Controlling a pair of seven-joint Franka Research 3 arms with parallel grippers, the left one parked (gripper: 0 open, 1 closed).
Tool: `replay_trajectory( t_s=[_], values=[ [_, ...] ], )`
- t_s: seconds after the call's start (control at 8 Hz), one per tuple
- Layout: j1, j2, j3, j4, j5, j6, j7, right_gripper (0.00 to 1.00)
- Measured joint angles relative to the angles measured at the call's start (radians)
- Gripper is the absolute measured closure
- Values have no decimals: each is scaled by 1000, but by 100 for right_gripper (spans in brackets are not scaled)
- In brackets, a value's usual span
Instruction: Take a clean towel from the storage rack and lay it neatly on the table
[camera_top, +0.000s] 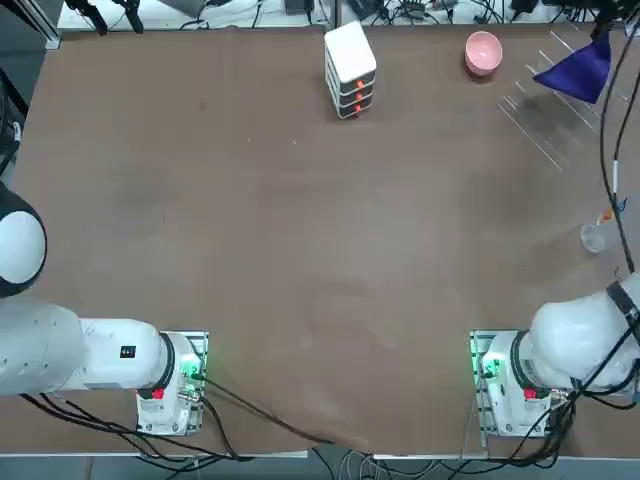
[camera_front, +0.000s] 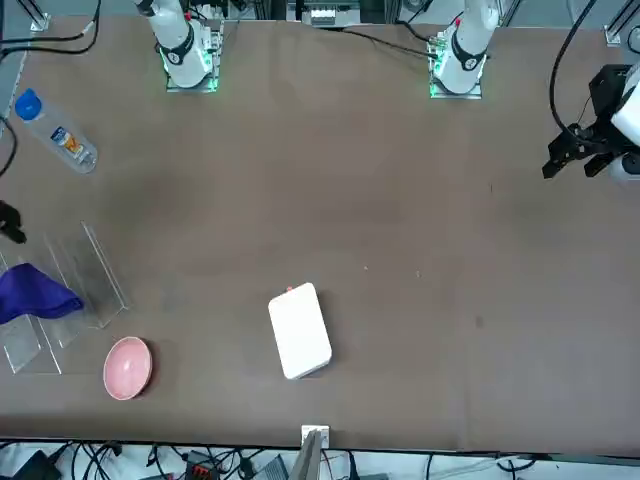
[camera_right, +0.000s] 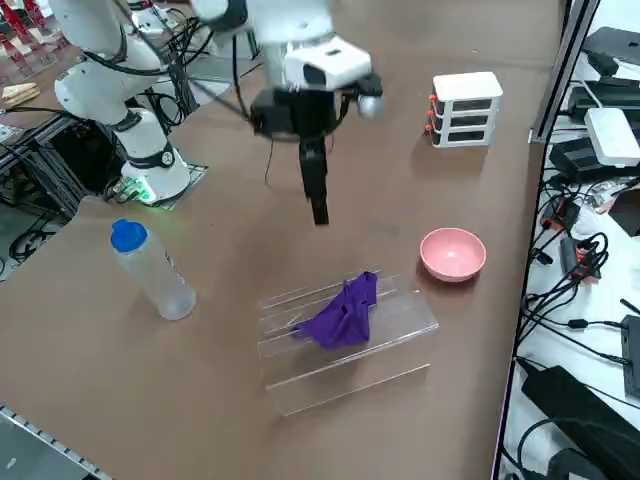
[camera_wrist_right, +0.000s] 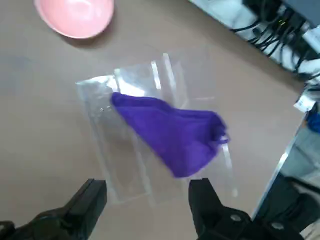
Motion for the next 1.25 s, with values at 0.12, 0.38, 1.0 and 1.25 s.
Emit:
replay_trajectory(
  t_s=[0.12,0.38,1.0,1.25],
  values=[
    [-34,32,0,2,21,66,-69,0],
    [-78,105,0,3,68,200,-187,0],
    [-123,237,3,6,120,448,-277,4],
    [-129,254,5,7,126,488,-284,7]
  ],
)
